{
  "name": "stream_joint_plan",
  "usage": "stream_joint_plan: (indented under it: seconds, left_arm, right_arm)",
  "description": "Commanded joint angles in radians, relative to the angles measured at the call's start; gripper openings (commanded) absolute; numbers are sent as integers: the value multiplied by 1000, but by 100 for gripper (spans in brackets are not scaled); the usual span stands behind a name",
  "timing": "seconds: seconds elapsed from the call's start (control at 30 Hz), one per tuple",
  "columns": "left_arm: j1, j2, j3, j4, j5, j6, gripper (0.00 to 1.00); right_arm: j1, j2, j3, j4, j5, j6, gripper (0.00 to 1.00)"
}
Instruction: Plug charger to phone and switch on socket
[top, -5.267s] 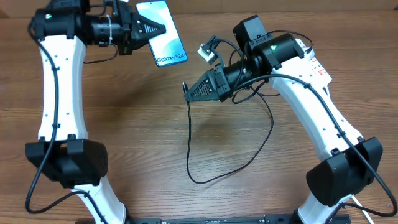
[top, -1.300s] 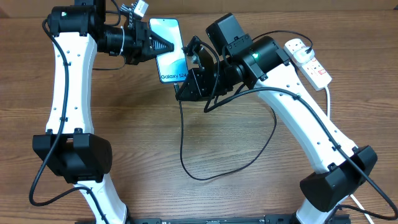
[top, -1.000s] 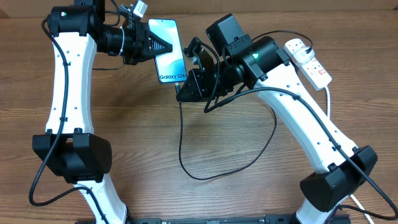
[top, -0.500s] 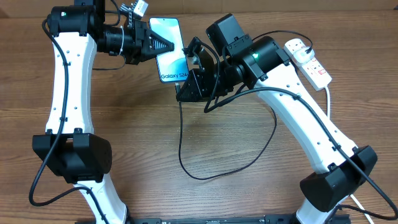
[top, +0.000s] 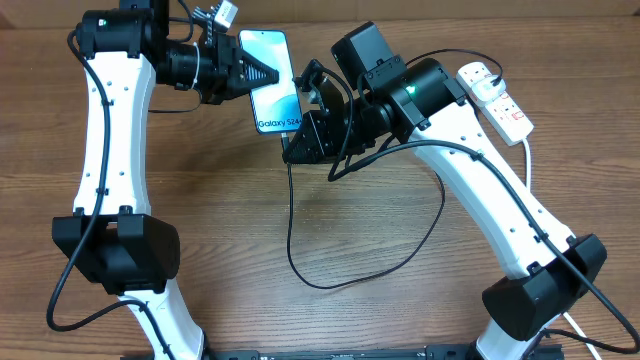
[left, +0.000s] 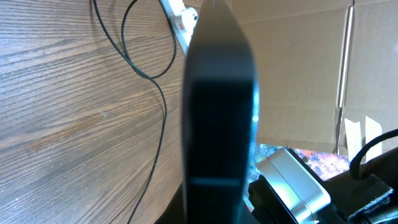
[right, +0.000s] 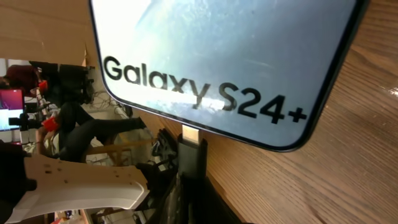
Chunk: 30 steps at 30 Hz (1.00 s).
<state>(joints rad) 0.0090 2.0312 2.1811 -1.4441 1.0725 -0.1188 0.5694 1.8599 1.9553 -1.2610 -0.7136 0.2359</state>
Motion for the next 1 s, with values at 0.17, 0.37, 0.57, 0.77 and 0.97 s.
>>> stream_joint_plan:
  seconds: [0.17,0.37,0.57,0.77,0.97]
  left_arm:
    - [10,5,7,2,73,29,4]
    - [10,5,8,2,72,29,4]
    - [10,5,7,1,73,29,4]
    - [10,5,7,0,73,30,4]
    - [10,5,7,0,73,30,4]
  right_arm:
    - [-2,-14,23,7,-21,3,4]
    - [-2,-14,23,6,-21,3,4]
    - [-2,-14,23,7,-21,4,4]
    - [-2,-14,23,14,-21,4,4]
    - [-2,-14,23,19,-21,4,4]
